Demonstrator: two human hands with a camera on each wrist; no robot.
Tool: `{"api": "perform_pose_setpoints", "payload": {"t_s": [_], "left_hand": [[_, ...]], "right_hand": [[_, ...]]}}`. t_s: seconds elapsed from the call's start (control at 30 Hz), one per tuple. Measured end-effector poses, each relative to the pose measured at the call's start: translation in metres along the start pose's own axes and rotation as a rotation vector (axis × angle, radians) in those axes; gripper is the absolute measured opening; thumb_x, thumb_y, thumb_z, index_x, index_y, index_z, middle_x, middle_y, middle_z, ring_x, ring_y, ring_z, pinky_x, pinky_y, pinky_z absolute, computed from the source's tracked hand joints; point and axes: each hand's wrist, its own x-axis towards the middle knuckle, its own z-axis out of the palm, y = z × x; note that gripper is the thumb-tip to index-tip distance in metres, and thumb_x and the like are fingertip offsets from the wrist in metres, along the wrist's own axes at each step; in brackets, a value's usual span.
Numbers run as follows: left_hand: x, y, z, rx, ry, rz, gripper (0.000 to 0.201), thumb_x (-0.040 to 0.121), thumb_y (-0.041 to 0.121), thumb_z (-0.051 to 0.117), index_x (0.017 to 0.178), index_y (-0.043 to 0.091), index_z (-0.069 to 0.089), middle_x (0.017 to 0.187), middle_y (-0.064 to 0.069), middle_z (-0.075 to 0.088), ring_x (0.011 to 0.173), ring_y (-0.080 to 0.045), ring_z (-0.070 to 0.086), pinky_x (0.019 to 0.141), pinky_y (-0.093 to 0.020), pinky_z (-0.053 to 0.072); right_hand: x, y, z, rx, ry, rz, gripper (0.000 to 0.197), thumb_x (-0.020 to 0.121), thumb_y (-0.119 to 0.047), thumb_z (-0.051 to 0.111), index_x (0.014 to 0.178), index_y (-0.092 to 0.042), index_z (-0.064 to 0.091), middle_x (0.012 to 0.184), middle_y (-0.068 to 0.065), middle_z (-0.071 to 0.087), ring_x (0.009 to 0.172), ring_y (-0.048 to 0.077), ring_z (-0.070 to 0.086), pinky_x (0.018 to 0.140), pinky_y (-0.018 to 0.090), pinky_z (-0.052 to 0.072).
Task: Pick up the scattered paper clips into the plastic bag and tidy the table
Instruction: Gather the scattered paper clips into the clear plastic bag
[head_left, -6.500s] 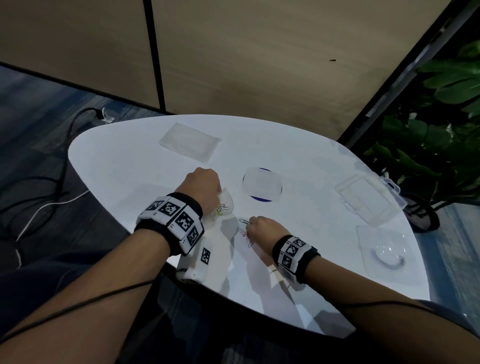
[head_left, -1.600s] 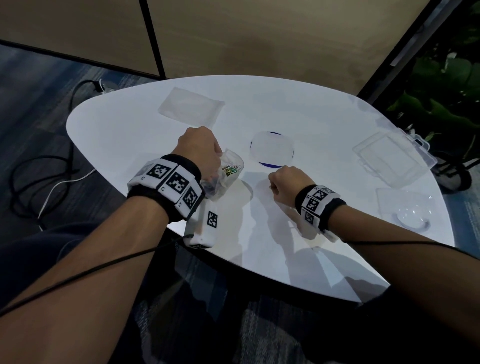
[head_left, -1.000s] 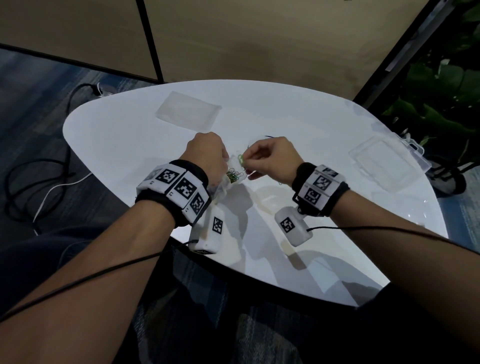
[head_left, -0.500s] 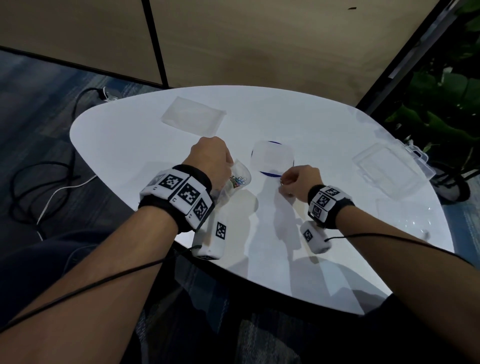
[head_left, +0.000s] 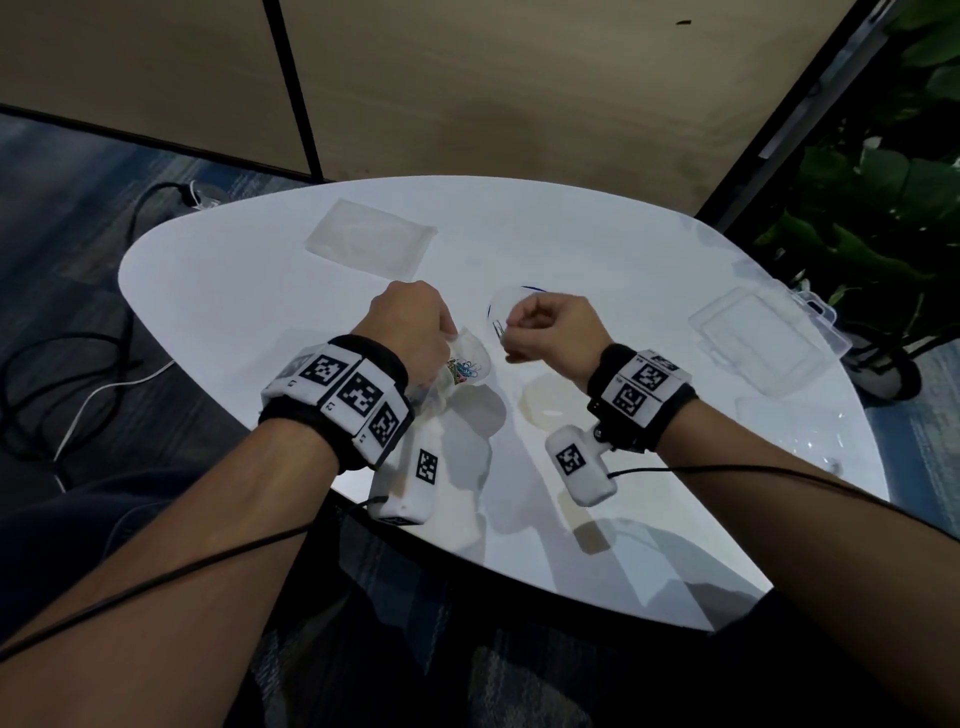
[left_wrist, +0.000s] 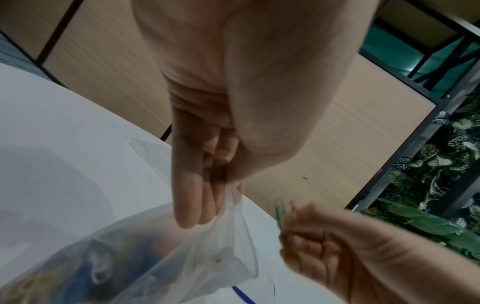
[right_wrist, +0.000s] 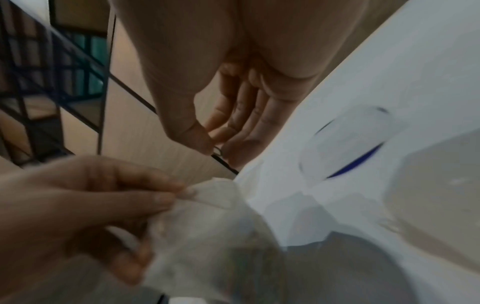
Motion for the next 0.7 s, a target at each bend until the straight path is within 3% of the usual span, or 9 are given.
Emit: {"api": "perform_pose_setpoints", "payload": {"t_s": [0.1, 0.2, 0.27, 0.33, 0.4, 0.47, 0.6, 0.7], "left_hand": [[0.0, 0.0, 0.001, 0.026, 0.019, 0.03, 0.024, 0.09, 0.005, 0.058, 0.099, 0.017, 0.077, 0.1, -0.008, 0.072, 0.093, -0.027, 0.069, 0.09, -0.033, 0.056], [0.001, -0.002, 0.0, 0.033, -0.016, 0.046, 0.023, 0.092, 0.01, 0.057, 0.098, 0.019, 0.076, 0.096, -0.008, 0.072, 0.085, -0.024, 0.069, 0.085, -0.035, 0.058], [0.002, -0.005, -0.002, 0.009, -0.057, 0.055, 0.02, 0.093, 0.011, 0.057, 0.097, 0.019, 0.075, 0.091, -0.008, 0.073, 0.075, -0.022, 0.069, 0.08, -0.036, 0.061], [0.002, -0.006, -0.003, -0.048, -0.094, 0.068, 0.02, 0.095, 0.009, 0.056, 0.096, 0.017, 0.074, 0.081, -0.009, 0.074, 0.067, -0.023, 0.072, 0.075, -0.037, 0.062], [0.001, -0.006, -0.004, -0.095, -0.129, 0.097, 0.02, 0.096, 0.008, 0.053, 0.098, 0.013, 0.073, 0.075, -0.011, 0.073, 0.065, -0.026, 0.073, 0.071, -0.038, 0.063], [0.0, -0.005, -0.004, -0.125, -0.128, 0.136, 0.024, 0.097, 0.006, 0.049, 0.105, 0.012, 0.071, 0.074, -0.011, 0.073, 0.066, -0.026, 0.074, 0.072, -0.039, 0.063], [0.001, -0.007, -0.012, -0.188, -0.14, 0.168, 0.04, 0.091, 0.002, 0.045, 0.123, 0.018, 0.064, 0.082, -0.007, 0.073, 0.078, -0.022, 0.074, 0.082, -0.039, 0.061], [-0.002, -0.009, -0.017, -0.072, -0.15, 0.211, 0.028, 0.087, 0.006, 0.058, 0.106, 0.02, 0.073, 0.082, 0.0, 0.075, 0.083, -0.014, 0.072, 0.085, -0.031, 0.058]], "right_hand": [[-0.009, -0.018, 0.01, -0.022, -0.112, -0.117, 0.018, 0.074, 0.006, 0.074, 0.072, -0.009, 0.065, 0.069, 0.008, 0.066, 0.061, 0.019, 0.063, 0.069, 0.035, 0.059], [-0.023, -0.018, 0.017, -0.293, -0.225, -0.243, 0.011, 0.072, -0.016, 0.082, 0.077, -0.012, 0.072, 0.077, 0.003, 0.075, 0.073, 0.018, 0.071, 0.079, 0.031, 0.058], [-0.031, -0.016, 0.02, -0.426, -0.302, -0.31, 0.015, 0.075, -0.025, 0.082, 0.084, -0.015, 0.076, 0.084, -0.003, 0.076, 0.08, 0.009, 0.071, 0.084, 0.021, 0.054], [-0.036, -0.014, 0.022, -0.653, -0.321, -0.425, 0.015, 0.078, -0.032, 0.078, 0.088, -0.021, 0.076, 0.083, -0.01, 0.075, 0.076, 0.0, 0.066, 0.082, 0.019, 0.051], [-0.038, -0.013, 0.023, -0.804, -0.304, -0.504, 0.01, 0.083, -0.033, 0.072, 0.087, -0.024, 0.075, 0.077, -0.011, 0.074, 0.067, -0.001, 0.061, 0.08, 0.026, 0.052], [-0.04, -0.015, 0.023, -0.778, -0.256, -0.509, 0.01, 0.085, -0.032, 0.069, 0.086, -0.023, 0.074, 0.074, -0.01, 0.073, 0.067, 0.003, 0.064, 0.076, 0.031, 0.054], [-0.043, -0.026, 0.02, -0.581, -0.063, -0.517, 0.015, 0.087, -0.034, 0.068, 0.083, -0.02, 0.073, 0.069, -0.012, 0.069, 0.065, 0.003, 0.064, 0.068, 0.021, 0.052], [-0.038, -0.024, 0.02, -0.503, 0.025, -0.463, 0.015, 0.083, -0.035, 0.074, 0.079, -0.021, 0.073, 0.066, -0.01, 0.07, 0.062, 0.004, 0.066, 0.068, 0.026, 0.056]]}}
